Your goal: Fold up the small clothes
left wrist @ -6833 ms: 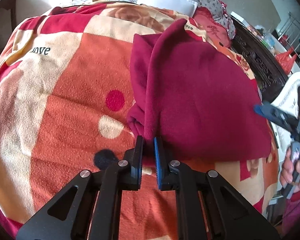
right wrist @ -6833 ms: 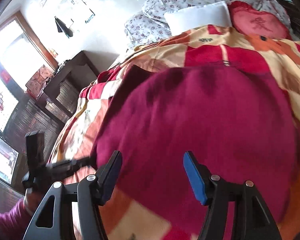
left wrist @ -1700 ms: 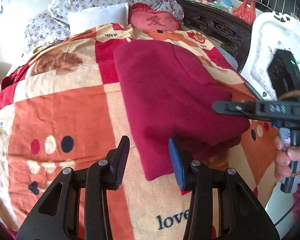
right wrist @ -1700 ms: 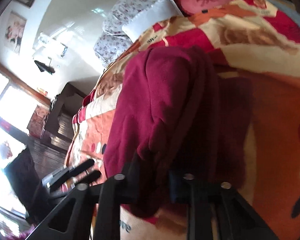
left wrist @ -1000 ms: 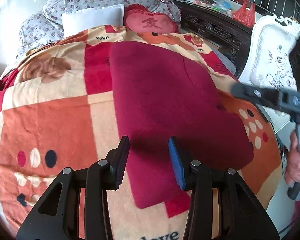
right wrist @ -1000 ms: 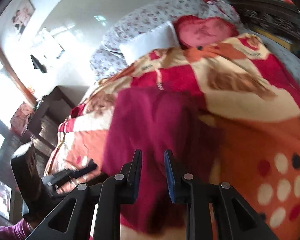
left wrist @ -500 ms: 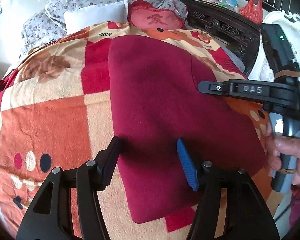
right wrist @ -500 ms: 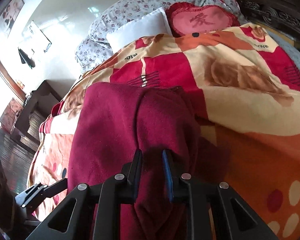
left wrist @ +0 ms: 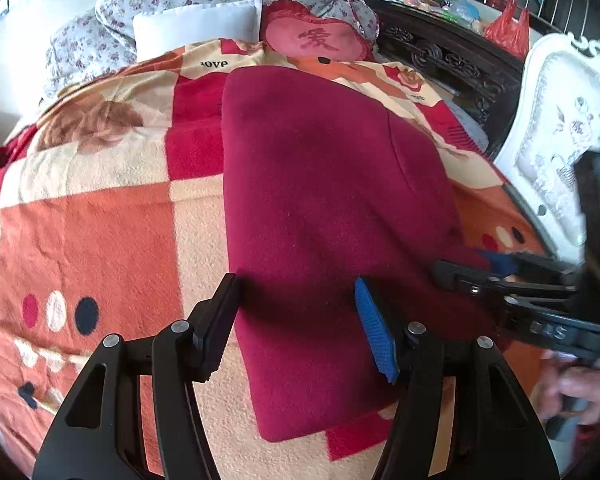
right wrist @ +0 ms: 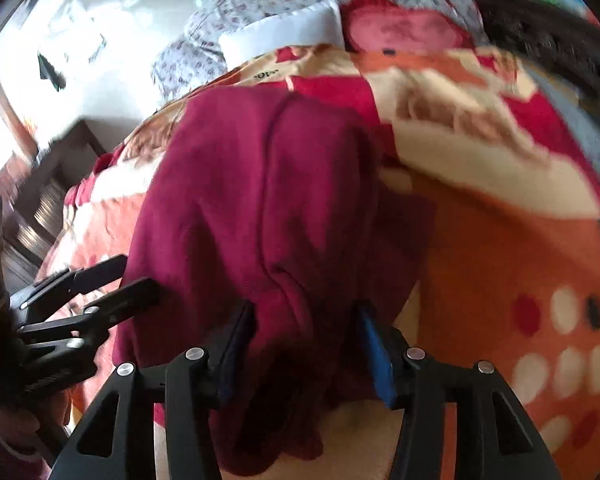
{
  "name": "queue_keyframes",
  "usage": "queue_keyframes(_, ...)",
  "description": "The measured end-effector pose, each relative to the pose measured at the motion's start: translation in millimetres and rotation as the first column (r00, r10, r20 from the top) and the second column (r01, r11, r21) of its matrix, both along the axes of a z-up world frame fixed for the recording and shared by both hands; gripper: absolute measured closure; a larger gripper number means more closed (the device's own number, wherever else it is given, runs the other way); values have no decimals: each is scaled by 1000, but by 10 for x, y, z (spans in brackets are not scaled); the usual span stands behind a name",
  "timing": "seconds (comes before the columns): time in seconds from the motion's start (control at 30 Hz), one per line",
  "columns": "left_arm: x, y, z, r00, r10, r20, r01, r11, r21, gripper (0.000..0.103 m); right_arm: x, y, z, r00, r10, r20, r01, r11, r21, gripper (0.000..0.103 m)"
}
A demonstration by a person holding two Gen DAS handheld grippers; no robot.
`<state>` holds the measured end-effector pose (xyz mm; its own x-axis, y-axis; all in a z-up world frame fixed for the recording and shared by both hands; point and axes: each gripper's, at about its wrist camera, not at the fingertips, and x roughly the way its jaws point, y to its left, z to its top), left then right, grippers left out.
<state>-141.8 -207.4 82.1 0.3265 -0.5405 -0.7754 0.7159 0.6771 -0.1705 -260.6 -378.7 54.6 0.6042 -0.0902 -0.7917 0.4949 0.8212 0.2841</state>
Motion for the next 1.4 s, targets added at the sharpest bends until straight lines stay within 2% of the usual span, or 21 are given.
queue_keyframes(0.1,89,102,44,999,-13,-39,11,999,-45,43,-114,-125,-23,997,-31,68,26,996,83,50)
queue_keyframes(0.17,182,167,67,998,-4,-62,-1,997,-78,43,-173,-178,8,994,-55,96,46,995,93,37)
queue_keyframes(0.23,266,208,71,995,4,-95,-14,994,-112,33,-202,-239,34,991,-76,113,66,994,83,30)
queue_keyframes(0.33,452,254,20,982,14,-186,-50,980,-190,31,-166,-369,4,987,-93,135,77,990,118,25)
queue_keyframes(0.43,547,203,-68,972,5,-233,-53,978,-201,31,-120,-557,-101,983,-125,134,98,976,192,19)
queue_keyframes(0.53,598,93,-200,959,-29,-280,-27,980,-195,30,-83,-693,-240,978,-118,170,65,955,288,16)
queue_keyframes(0.63,633,-36,-340,944,-58,-325,-9,980,-201,21,-26,-768,-357,971,-111,211,29,933,360,12)
queue_keyframes(0.8,640,-135,-388,938,-64,-342,-12,977,-214,19,99,-758,-389,962,-118,246,12,919,394,6)
queue_keyframes(0.83,638,-144,-384,938,-67,-340,-7,977,-212,22,130,-733,-380,963,-111,248,7,923,384,6)
queue_keyframes(0.9,601,-179,-346,942,-82,-325,12,977,-212,33,180,-661,-348,969,-89,231,6,941,338,11)
queue_keyframes(0.93,572,-183,-309,949,-83,-304,20,979,-205,40,197,-623,-311,969,-72,235,-10,944,329,28)
queue_keyframes(0.97,556,-178,-290,952,-86,-294,25,979,-203,44,210,-582,-261,969,-59,239,-21,948,319,39)
queue_keyframes(1.0,530,-147,-240,955,-91,-283,32,978,-207,54,205,-543,-207,968,-57,244,-23,949,314,42)
queue_keyframes(1.03,523,-121,-206,954,-94,-283,34,977,-212,60,186,-485,-131,967,-55,250,-23,954,299,46)
queue_keyframes(1.23,227,412,193,967,-95,-238,44,977,-209,61,86,-49,258,957,28,289,-115,950,291,48)
queue_keyframes(1.33,85,700,243,967,-57,-249,11,983,-185,61,19,179,274,954,54,295,-156,930,333,48)
queue_keyframes(1.4,-15,846,186,968,-30,-250,-7,989,-145,60,29,351,181,963,77,258,-162,931,327,47)
